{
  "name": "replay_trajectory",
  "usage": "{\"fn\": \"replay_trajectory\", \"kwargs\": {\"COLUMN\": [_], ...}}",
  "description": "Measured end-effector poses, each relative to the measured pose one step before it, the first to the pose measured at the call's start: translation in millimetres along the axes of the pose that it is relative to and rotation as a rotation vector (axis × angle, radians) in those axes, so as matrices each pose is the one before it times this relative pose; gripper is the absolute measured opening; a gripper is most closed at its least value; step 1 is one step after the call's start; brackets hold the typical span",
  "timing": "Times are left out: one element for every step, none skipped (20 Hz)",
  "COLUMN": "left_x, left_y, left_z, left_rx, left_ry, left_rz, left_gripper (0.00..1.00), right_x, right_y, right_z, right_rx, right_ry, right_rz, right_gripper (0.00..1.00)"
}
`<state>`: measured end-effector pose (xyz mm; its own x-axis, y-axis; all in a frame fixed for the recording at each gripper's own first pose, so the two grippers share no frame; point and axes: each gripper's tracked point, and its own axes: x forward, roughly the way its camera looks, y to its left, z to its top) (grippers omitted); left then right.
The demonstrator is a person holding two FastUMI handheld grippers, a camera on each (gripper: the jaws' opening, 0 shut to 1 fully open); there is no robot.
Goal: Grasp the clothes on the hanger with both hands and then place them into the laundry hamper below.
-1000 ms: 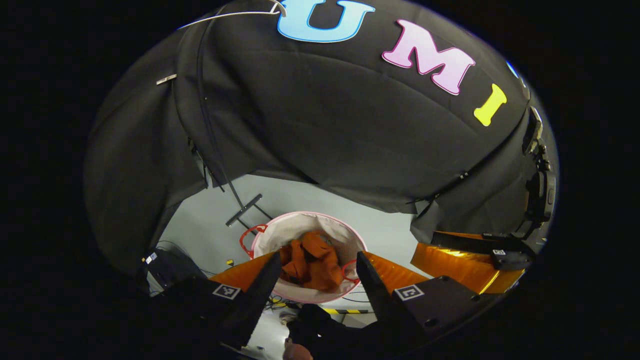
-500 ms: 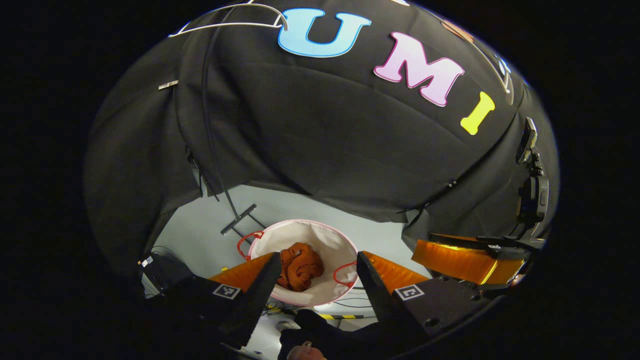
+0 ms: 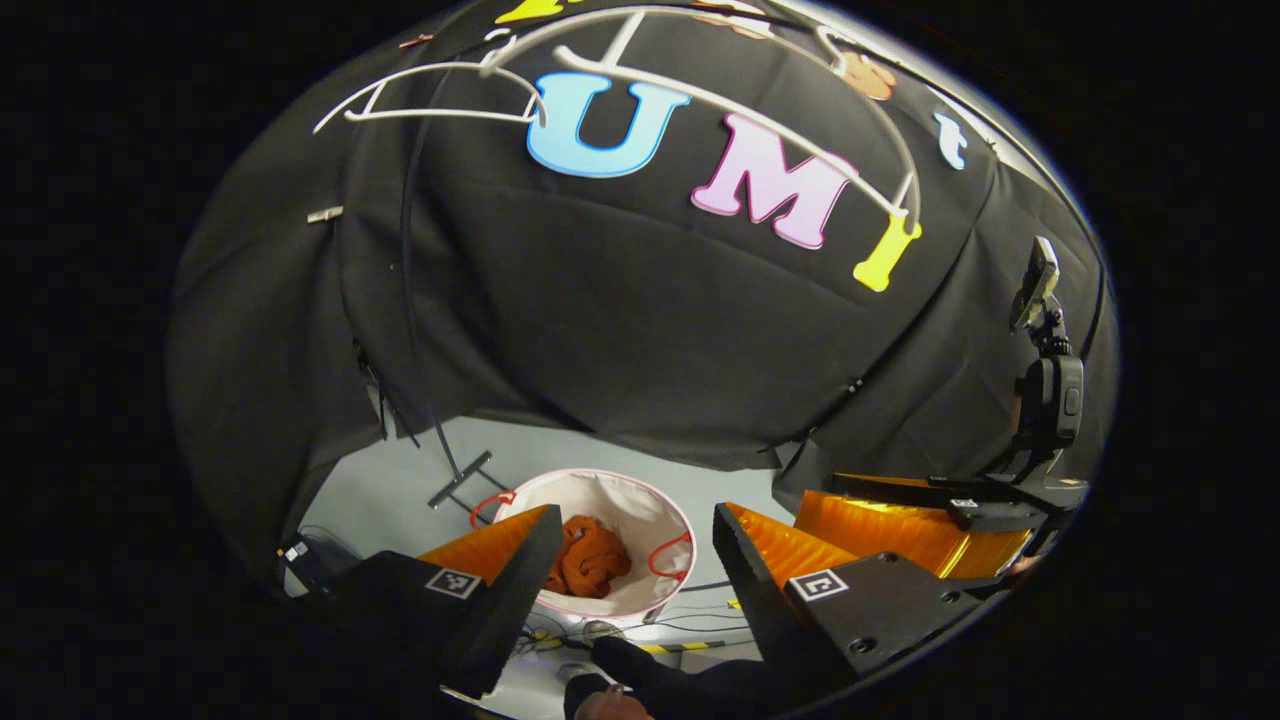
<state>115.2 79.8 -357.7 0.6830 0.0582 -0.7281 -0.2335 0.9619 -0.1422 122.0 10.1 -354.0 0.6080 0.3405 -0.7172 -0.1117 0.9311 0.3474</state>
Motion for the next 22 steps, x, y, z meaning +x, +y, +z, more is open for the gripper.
{"fn": "replay_trajectory", "kwargs": {"left_x": [-11.79, -11.69, -13.02, -12.09, -14.95, -14.78, -12.65, -12.48, -12.34, -10.93, -9.00, -9.16, -6.85, -5.51, -1.85, -2.68, -3.21, -2.69, -2.52, -1.03, -3.96, 1.12], "left_y": [-1.30, -1.75, -4.24, -4.41, -5.56, -7.75, -7.82, -7.51, -7.61, -6.81, -5.11, -4.92, -6.54, -2.73, -3.20, -2.04, -2.69, -1.06, 0.35, 1.23, 1.13, -2.99], "left_z": [8.29, 10.26, 12.15, 12.12, 9.63, 12.46, 13.55, 15.41, 13.80, 16.04, 15.96, 13.84, 13.43, 10.69, 14.84, 12.81, 10.67, 7.71, 6.99, 6.68, 6.19, 5.82], "left_rx": [0.01571, 0.01529, 0.01529, 0.01526, 0.01596, 0.01902, 0.02176, 0.02162, 0.02116, 0.02096, 0.01996, 0.01811, 0.01538, 0.01280, 0.01219, 0.00967, 0.01005, 0.01150, 0.01104, 0.00642, -0.00142, -0.00783], "left_ry": [-0.03328, -0.03775, -0.04389, -0.04122, -0.04393, -0.04453, -0.04522, -0.04871, -0.04914, -0.05069, -0.04951, -0.03807, -0.03370, -0.03523, -0.03796, -0.03713, -0.02727, -0.01879, -0.01904, -0.01836, -0.01755, -0.01393], "left_rz": [-0.00683, -0.00614, -0.00912, -0.00944, -0.01265, -0.01839, -0.01655, -0.01526, -0.01432, -0.01121, -0.00422, -0.00064, -0.00605, -0.00421, -0.00398, -0.00215, 0.00051, 0.00088, 0.00401, 0.00463, -0.00241, -0.01509], "left_gripper": [0.96, 0.96, 0.96, 0.96, 0.95, 0.96, 0.96, 0.96, 0.96, 0.95, 0.95, 0.95, 0.95, 0.95, 0.95, 0.92, 0.92, 0.92, 0.92, 0.92, 0.92, 0.95], "right_x": [-11.39, -12.40, -13.66, -11.26, -14.25, -11.48, -13.44, -11.22, -9.72, -12.81, -10.60, -9.42, -7.04, -5.44, -5.00, -4.61, -5.41, -4.56, -4.09, -3.78, -1.51, -1.79], "right_y": [4.49, 5.53, 4.34, 3.20, 2.63, 2.90, 4.85, 4.03, 2.80, 2.44, 4.08, 2.49, 2.10, 0.52, -1.70, -1.31, 0.58, 0.36, 1.28, 0.52, -1.55, -6.52], "right_z": [6.12, 8.31, 6.87, 9.07, 7.93, 9.86, 13.60, 15.64, 15.60, 19.26, 19.59, 20.67, 18.08, 15.36, 11.25, 11.25, 9.28, 9.94, 10.04, 8.95, 9.77, 6.41], "right_rx": [-0.01327, -0.01111, -0.01468, -0.01965, -0.02256, -0.01737, -0.01324, -0.01232, -0.01269, -0.01843, -0.02464, -0.02800, -0.03023, -0.02701, -0.02351, -0.02344, -0.02023, -0.01247, -0.00327, -0.00210, -0.00551, -0.00965], "right_ry": [-0.03477, -0.03559, -0.03647, -0.03691, -0.03588, -0.03324, -0.03917, -0.04254, -0.04875, -0.05747, -0.06190, -0.06303, -0.06144, -0.05397, -0.04585, -0.03804, -0.03058, -0.03163, -0.02720, -0.03212, -0.02573, -0.02265], "right_rz": [-0.00016, 0.00093, -0.00669, -0.00974, -0.00667, -0.00359, 0.00136, 0.00166, -0.00249, -0.00265, -0.00616, -0.00577, -0.00528, -0.01290, -0.01622, -0.01335, -0.00975, -0.00743, -0.00342, 0.00046, -0.01118, -0.02351], "right_gripper": [0.99, 0.99, 0.99, 0.99, 0.99, 0.99, 0.99, 0.99, 0.99, 0.98, 1.00, 0.99, 1.00, 0.98, 0.98, 0.98, 0.99, 1.00, 1.00, 0.98, 0.98, 0.98]}}
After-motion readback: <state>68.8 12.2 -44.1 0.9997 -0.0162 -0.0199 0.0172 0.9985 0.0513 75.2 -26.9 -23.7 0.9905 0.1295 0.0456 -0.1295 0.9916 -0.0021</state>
